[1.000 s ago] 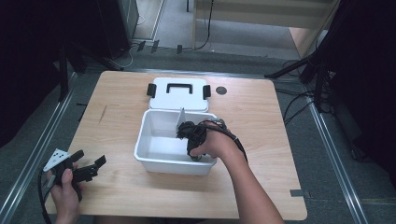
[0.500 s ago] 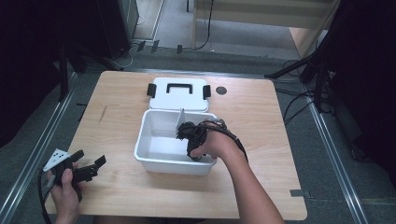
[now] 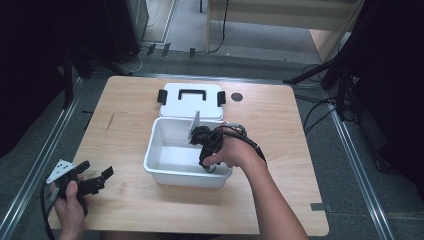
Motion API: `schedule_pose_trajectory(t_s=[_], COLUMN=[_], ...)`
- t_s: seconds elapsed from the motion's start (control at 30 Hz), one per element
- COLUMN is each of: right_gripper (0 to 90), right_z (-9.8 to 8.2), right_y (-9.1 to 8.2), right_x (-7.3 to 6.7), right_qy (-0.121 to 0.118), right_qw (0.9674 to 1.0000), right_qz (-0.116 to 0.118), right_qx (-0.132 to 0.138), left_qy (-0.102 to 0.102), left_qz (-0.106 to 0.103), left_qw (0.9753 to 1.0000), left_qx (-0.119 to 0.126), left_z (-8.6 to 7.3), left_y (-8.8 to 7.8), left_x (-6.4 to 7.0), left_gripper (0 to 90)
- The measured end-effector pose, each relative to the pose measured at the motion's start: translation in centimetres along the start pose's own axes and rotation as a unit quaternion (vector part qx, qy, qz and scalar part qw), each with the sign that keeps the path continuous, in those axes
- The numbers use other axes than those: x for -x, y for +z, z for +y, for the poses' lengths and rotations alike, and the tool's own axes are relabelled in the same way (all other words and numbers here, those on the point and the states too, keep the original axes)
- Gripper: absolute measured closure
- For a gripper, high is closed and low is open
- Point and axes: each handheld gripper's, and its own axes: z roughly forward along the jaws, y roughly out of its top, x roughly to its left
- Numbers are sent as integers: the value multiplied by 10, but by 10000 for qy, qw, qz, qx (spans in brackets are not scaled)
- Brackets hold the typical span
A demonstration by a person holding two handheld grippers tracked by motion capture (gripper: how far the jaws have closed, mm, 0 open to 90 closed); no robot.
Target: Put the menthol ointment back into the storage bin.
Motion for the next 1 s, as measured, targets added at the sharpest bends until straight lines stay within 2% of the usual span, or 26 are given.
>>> schedule_pose_trajectory(t_s=[0.07, 0.1, 0.2, 0.23, 0.27, 0.53, 0.57, 0.6, 0.87, 1.0], right_gripper=[352, 352, 348, 348, 347, 341, 341, 340, 324, 318], right_z=[-1, -1, -5, -5, -8, -27, -27, -34, -58, -75], right_y=[-10, -10, -32, -32, -42, -78, -78, -85, -96, -98], right_x=[0, 0, 1, 1, 1, 4, 4, 5, 12, 22], right_qy=[65, 65, 117, 117, 114, 250, 250, 260, 403, 579], right_qw=[9999, 9999, 9993, 9993, 9991, 9971, 9971, 9969, 9960, 9950], right_qz=[-11, -11, -11, -11, -46, -104, -104, -151, -242, -300], right_qx=[116, 116, 347, 347, 402, 707, 707, 722, 756, 755], left_qy=[1, 1, -11, -11, -10, -14, -14, -14, -11, -5], left_qz=[7, 7, 2, 2, 6, -2, -2, 6, 12, 20], left_qw=[10000, 10000, 10000, 10000, 10000, 10000, 10000, 10000, 10000, 10000], left_qx=[-1, -1, 6, 6, 17, 4, 4, 5, 4, -2], left_z=[0, 0, 0, 0, 0, 0, 0, 0, 0, 0], left_y=[0, 0, 0, 0, 0, 0, 0, 0, 0, 0], left_x=[0, 0, 0, 0, 0, 0, 0, 0, 0, 1], left_gripper=[0, 0, 0, 0, 0, 0, 0, 0, 0, 0])
